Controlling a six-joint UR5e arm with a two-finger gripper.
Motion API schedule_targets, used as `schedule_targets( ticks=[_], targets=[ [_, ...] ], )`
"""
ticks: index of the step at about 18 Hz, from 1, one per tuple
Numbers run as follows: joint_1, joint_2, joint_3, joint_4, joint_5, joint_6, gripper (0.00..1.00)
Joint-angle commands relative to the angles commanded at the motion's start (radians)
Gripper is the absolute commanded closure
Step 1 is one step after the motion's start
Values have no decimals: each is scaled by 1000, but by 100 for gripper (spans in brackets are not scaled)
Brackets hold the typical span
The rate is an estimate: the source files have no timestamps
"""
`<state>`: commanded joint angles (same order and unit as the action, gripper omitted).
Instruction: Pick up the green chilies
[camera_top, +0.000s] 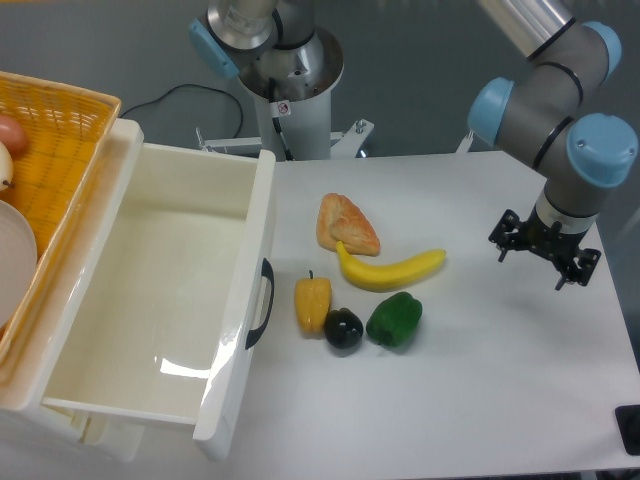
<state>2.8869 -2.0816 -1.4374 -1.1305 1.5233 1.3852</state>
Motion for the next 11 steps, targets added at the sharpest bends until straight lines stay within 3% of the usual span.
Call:
schedule_targets(
  ticks=[8, 11],
  targets=[
    [-9, -9, 18, 2, 2, -9, 0],
    [-14, -9, 6, 0, -15, -102, 0]
  ],
)
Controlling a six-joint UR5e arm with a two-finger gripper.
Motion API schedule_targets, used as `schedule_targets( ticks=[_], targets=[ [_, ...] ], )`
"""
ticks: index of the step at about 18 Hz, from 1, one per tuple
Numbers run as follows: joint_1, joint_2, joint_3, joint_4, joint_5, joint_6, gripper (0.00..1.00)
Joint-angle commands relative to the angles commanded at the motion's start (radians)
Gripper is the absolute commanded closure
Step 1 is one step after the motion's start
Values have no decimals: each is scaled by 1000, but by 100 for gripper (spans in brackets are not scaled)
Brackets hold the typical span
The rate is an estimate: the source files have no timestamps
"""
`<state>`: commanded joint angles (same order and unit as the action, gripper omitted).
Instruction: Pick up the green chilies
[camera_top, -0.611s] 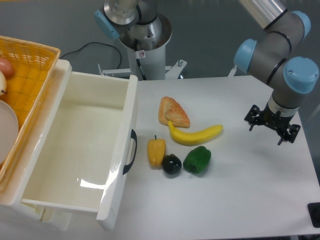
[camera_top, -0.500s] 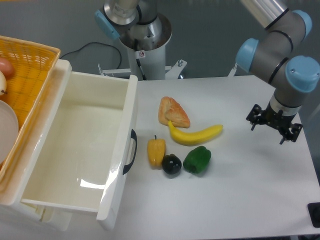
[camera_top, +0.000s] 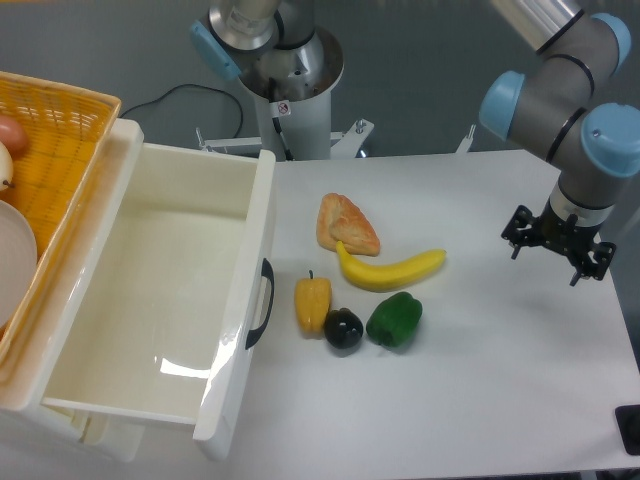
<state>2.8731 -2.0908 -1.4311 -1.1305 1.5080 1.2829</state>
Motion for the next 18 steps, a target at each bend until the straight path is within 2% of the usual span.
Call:
schedule_targets(
  ticks=[3, 5, 9, 13, 18],
  targets=[
    [-3, 21, -46, -9, -32, -28, 0],
    [-31, 18, -66, -11, -32, -34, 0],
    [-51, 3, -69, -12, -90, -36, 0],
    [-58, -9, -74, -52, -153, -43, 0],
    [-75, -17, -80, -60, -209, -42, 0]
  ],
)
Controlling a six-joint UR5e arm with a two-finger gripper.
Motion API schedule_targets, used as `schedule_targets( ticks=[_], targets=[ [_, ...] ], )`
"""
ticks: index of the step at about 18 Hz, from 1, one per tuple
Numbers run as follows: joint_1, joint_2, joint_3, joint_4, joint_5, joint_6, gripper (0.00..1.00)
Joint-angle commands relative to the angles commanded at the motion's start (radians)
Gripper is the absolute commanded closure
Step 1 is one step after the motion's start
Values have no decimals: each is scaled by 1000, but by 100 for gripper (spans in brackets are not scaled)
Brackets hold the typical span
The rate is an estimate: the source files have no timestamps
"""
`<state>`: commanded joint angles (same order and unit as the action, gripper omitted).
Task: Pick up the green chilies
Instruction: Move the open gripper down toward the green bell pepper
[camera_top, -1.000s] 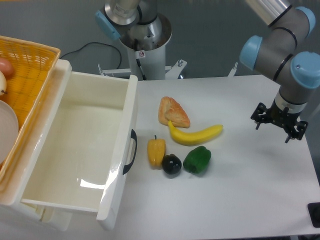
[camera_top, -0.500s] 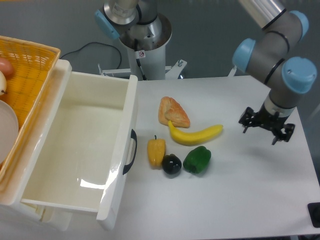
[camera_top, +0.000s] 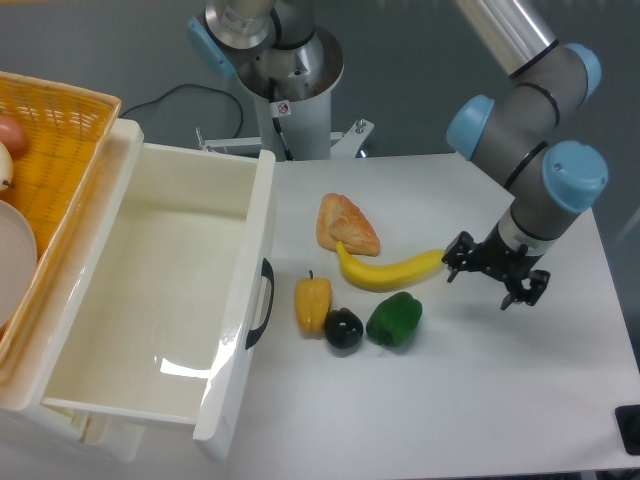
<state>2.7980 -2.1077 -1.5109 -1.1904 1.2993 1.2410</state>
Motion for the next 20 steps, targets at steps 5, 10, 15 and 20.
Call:
schedule_targets(
  ticks=[5, 10, 15, 20],
  targets=[
    [-46, -2, -17, 0, 0, -9, 0],
    [-63, 3, -23, -26, 2, -9, 0],
    [-81, 5, -44, -34, 0, -8, 0],
    [-98, -5, -51, -29, 2, -9, 0]
  ],
)
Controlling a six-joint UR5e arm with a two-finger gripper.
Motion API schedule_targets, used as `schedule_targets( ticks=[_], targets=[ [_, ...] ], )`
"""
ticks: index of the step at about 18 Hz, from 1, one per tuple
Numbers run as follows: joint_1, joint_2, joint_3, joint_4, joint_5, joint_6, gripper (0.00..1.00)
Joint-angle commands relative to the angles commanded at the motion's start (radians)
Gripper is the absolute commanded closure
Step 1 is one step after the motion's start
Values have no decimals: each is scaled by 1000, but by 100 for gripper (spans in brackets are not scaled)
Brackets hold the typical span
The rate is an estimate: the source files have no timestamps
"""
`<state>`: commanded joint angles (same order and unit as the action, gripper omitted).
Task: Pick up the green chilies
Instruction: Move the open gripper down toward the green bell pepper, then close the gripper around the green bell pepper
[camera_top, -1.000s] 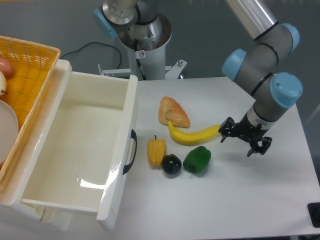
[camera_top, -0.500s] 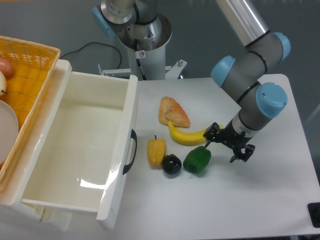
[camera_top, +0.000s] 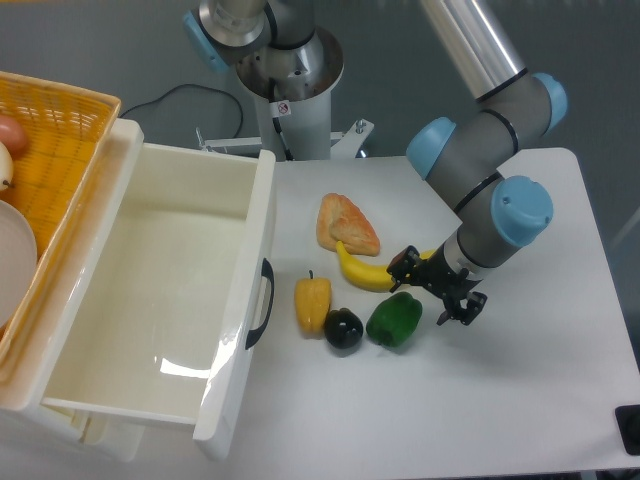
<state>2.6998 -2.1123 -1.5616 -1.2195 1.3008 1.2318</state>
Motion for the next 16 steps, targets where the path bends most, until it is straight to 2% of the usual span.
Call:
schedule_targets(
  ticks=[11, 12, 14, 15, 16],
  targets=[
    [-17, -29, 0, 31, 2, 6, 1],
    [-17, -29, 0, 31, 2, 5, 8],
    [-17, -29, 0, 31, 5, 3, 50],
    [-17, -29, 0, 35, 5, 5, 65],
    [-17, -29, 0, 46, 6, 5, 73]
  ],
)
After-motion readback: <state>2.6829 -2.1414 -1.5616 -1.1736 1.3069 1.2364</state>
